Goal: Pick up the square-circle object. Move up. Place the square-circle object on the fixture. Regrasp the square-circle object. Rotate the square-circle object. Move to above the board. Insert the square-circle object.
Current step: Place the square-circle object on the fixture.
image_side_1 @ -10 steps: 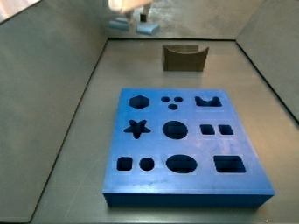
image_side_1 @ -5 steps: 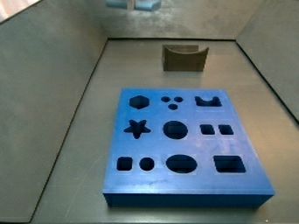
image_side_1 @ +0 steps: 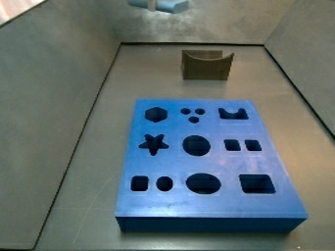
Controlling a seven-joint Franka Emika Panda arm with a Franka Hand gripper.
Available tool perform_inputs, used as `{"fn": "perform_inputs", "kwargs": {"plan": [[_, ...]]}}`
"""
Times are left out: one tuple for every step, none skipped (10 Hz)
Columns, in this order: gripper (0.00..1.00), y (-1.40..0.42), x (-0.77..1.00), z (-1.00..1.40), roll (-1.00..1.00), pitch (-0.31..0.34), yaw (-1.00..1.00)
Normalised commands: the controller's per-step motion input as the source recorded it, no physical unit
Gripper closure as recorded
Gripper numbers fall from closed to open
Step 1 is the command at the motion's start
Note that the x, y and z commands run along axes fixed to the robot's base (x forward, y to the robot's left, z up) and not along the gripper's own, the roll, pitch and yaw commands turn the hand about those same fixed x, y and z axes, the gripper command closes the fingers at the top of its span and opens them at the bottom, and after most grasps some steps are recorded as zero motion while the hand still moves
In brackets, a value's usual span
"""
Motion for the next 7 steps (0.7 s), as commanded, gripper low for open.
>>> {"fn": "perform_inputs", "kwargs": {"plan": [[1.0,-0.24,1.0,-0.12,0.07,-0.002,-1.0],[1.0,-0.18,0.98,-0.12,0.07,0.001,-1.0],[1.0,-0.08,0.8,-0.08,0.09,0.005,-1.0],[1.0,-0.05,0.67,-0.05,0.09,0.011,-1.0],[1.0,-0.03,0.53,-0.04,0.11,0.02,-1.0],[1.0,-0.02,0.4,-0.03,0.12,0.033,-1.0],[1.0,-0.01,0.24,-0.02,0.14,0.057,-1.0]]}}
